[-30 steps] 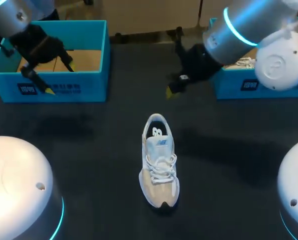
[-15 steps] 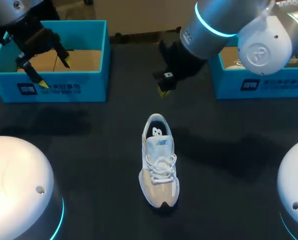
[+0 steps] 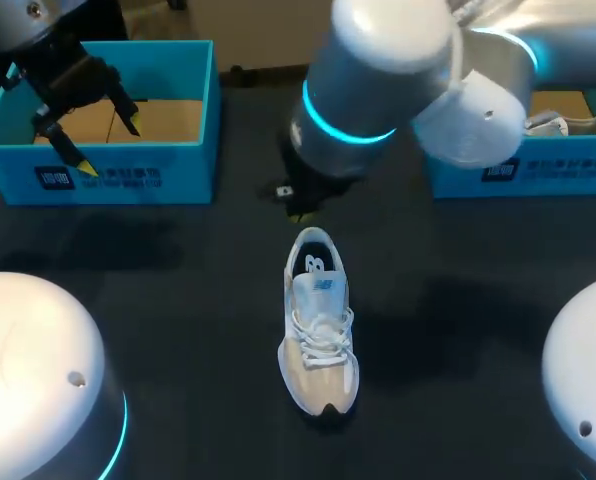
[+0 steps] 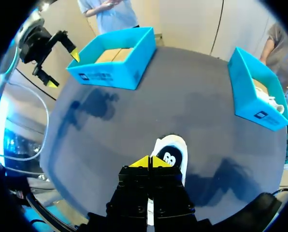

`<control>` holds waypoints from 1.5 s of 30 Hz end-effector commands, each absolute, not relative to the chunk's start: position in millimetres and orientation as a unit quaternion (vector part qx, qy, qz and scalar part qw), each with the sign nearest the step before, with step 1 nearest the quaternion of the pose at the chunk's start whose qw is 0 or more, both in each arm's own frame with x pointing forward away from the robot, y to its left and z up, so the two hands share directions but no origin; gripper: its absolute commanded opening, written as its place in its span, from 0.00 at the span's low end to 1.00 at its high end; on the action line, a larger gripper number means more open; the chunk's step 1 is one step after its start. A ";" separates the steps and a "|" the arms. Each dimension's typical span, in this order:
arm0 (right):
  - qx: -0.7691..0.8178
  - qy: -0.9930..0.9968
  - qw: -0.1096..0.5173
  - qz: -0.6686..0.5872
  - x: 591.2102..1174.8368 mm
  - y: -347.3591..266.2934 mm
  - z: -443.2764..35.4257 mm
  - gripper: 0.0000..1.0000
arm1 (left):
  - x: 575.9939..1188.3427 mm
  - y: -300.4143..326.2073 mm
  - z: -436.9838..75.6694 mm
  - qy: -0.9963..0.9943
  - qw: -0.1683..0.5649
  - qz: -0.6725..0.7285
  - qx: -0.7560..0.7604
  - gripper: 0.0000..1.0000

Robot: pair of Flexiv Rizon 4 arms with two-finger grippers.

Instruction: Take the shoe out of the shoebox, open the shoe tongue, remove and reinsert the insole, then place the shoe into the shoebox

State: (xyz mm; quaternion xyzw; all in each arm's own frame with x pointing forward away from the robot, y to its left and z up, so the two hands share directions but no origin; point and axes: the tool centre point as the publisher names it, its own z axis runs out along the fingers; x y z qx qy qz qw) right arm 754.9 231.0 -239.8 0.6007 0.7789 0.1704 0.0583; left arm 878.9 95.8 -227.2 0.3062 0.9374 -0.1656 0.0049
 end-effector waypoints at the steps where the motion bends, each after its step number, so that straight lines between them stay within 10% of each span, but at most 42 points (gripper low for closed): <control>1: 0.603 0.778 0.068 0.163 753.8 232.5 -238.1 0.00 | 879.2 96.1 -227.1 0.937 0.004 -0.164 0.307 1.00; 45: 0.660 0.735 0.102 0.114 749.6 202.5 -344.9 0.00 | 879.2 96.1 -227.1 0.937 0.004 -0.164 0.307 1.00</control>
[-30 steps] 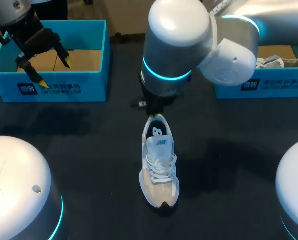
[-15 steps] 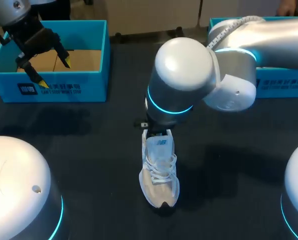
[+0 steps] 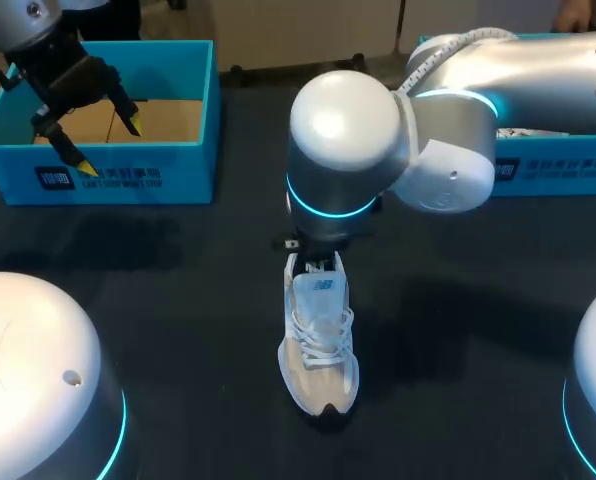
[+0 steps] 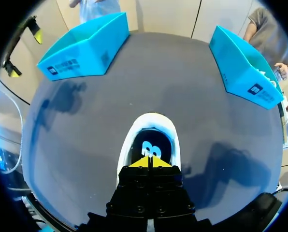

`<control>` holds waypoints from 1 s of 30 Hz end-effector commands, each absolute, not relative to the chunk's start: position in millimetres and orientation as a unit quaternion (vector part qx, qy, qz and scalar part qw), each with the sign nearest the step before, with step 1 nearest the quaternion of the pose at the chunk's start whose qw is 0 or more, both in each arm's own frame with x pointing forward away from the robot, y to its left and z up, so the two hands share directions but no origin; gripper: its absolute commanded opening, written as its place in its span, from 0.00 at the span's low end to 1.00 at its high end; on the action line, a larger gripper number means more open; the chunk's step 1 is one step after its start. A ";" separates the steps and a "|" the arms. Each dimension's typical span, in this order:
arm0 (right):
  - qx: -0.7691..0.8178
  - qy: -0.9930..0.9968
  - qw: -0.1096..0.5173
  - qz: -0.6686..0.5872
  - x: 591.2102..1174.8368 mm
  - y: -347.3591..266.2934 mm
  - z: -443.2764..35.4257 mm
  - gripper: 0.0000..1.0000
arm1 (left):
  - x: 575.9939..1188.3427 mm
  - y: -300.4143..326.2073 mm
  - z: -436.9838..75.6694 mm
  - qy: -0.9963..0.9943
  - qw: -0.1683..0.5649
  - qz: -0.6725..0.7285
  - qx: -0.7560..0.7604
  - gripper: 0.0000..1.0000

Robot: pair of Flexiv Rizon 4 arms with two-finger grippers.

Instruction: Take the shoe out of the shoebox, open the shoe tongue, remove and reinsert the insole, then place the shoe into the shoebox

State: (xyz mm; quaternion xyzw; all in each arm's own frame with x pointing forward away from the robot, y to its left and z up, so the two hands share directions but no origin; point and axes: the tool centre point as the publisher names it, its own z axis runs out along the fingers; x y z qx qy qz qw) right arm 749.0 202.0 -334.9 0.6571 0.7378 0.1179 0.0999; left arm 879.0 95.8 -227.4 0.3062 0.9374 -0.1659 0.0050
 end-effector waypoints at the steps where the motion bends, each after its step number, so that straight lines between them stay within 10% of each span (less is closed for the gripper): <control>1: 0.661 0.734 0.103 0.112 749.1 201.6 -345.9 0.00 | 879.2 96.1 -227.1 0.937 0.004 -0.164 0.307 1.00; 30: 0.699 0.708 0.088 0.038 743.0 200.7 -397.2 0.00 | 879.2 96.1 -227.1 0.937 0.004 -0.164 0.307 1.00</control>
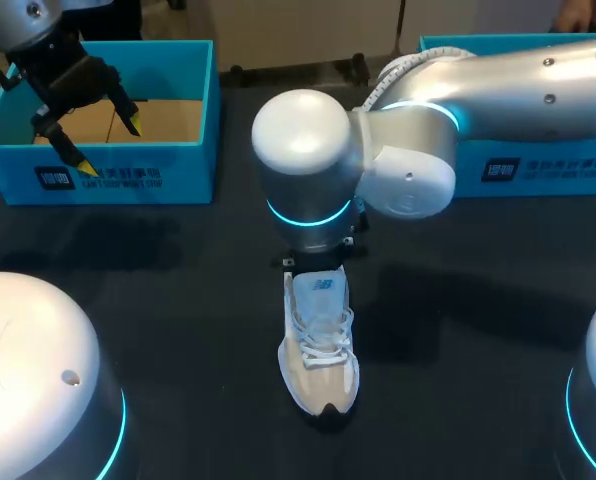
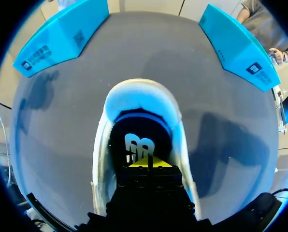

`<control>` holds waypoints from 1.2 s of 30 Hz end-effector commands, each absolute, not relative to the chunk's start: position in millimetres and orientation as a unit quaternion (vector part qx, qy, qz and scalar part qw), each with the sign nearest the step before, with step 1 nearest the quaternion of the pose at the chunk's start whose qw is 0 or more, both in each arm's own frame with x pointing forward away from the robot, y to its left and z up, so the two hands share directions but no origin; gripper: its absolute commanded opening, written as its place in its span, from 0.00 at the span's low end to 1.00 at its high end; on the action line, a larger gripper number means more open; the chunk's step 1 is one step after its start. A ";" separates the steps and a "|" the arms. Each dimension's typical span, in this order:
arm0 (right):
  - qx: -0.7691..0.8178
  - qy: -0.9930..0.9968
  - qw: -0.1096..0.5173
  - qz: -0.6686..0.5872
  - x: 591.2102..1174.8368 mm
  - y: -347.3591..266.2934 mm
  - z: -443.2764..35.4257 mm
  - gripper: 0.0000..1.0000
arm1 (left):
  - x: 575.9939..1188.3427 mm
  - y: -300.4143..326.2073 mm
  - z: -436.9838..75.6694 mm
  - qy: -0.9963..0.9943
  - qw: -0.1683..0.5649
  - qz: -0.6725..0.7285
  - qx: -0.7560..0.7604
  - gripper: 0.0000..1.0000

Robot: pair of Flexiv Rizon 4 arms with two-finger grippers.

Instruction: Take the shoe out of the shoebox, open the shoe tongue, remove and reinsert the insole, then place the shoe into the shoebox

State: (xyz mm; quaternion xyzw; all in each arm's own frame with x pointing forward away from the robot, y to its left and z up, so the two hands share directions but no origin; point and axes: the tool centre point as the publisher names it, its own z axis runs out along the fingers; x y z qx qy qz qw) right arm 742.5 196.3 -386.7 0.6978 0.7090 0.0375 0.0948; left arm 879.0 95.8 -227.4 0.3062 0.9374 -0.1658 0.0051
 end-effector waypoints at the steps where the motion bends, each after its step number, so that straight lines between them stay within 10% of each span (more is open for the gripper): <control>1: 0.699 0.709 0.086 0.039 742.8 201.5 -397.9 0.00 | 879.2 96.1 -227.1 0.937 0.004 -0.164 0.307 1.00; 15: 0.677 0.714 0.163 0.068 751.7 202.3 -356.0 0.00 | 879.2 96.1 -227.1 0.937 0.004 -0.164 0.307 1.00; 36: 0.648 0.750 0.108 0.077 779.8 210.9 -392.5 0.00 | 879.2 96.1 -227.1 0.937 0.004 -0.164 0.307 1.00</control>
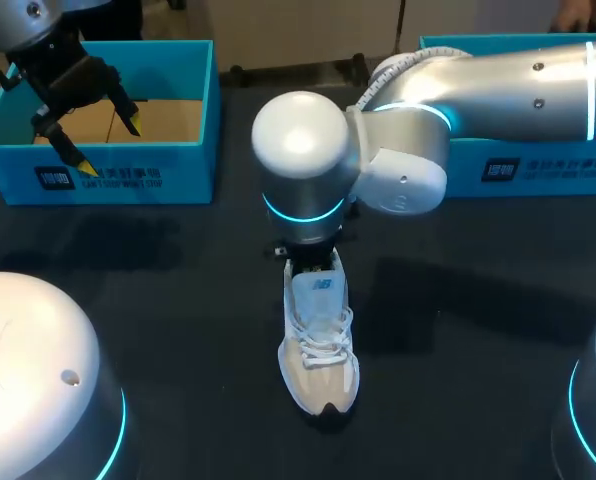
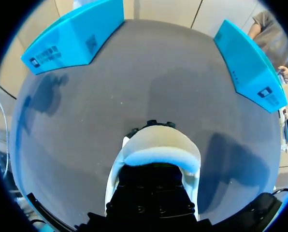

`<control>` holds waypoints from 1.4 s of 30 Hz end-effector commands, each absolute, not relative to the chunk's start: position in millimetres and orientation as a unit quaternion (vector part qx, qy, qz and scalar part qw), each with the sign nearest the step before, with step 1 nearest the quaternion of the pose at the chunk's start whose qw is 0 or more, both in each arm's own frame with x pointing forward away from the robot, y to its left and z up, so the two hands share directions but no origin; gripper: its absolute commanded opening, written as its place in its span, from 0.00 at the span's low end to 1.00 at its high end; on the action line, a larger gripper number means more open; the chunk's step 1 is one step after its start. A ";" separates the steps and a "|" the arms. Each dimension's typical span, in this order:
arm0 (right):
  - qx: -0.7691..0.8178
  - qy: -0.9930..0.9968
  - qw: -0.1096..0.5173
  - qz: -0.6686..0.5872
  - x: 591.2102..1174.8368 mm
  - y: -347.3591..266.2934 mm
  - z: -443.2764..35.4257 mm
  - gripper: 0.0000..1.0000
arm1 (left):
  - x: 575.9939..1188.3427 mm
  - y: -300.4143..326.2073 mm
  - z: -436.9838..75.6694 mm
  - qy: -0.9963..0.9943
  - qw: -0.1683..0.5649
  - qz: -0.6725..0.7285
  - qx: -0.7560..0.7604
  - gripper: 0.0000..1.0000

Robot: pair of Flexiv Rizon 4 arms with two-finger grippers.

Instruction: Take the shoe out of the shoebox, open the shoe tongue, remove and reinsert the insole, then place the shoe into the shoebox

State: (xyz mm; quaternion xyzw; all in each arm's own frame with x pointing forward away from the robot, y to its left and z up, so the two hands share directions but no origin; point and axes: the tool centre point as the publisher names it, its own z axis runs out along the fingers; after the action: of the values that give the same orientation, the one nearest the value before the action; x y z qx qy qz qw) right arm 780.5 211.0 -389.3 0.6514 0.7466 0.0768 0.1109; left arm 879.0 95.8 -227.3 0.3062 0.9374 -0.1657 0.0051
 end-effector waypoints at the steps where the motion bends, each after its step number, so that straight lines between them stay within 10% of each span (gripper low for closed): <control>1: 0.648 0.750 0.108 0.077 779.8 210.9 -392.5 0.00 | 879.2 96.1 -227.1 0.937 0.004 -0.164 0.307 1.00; 14: 0.623 0.765 0.161 -0.011 773.6 195.3 -372.4 0.00 | 879.2 96.1 -227.1 0.937 0.004 -0.164 0.307 1.00; 42: 0.679 0.732 0.050 0.018 749.8 200.4 -387.1 0.00 | 879.2 96.1 -227.1 0.937 0.004 -0.164 0.307 1.00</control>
State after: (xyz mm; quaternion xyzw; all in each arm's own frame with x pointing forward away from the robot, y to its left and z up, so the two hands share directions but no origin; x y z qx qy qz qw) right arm 744.3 209.2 -371.1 0.6788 0.7297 0.0034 0.0825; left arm 879.0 95.9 -227.3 0.3062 0.9374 -0.1658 0.0050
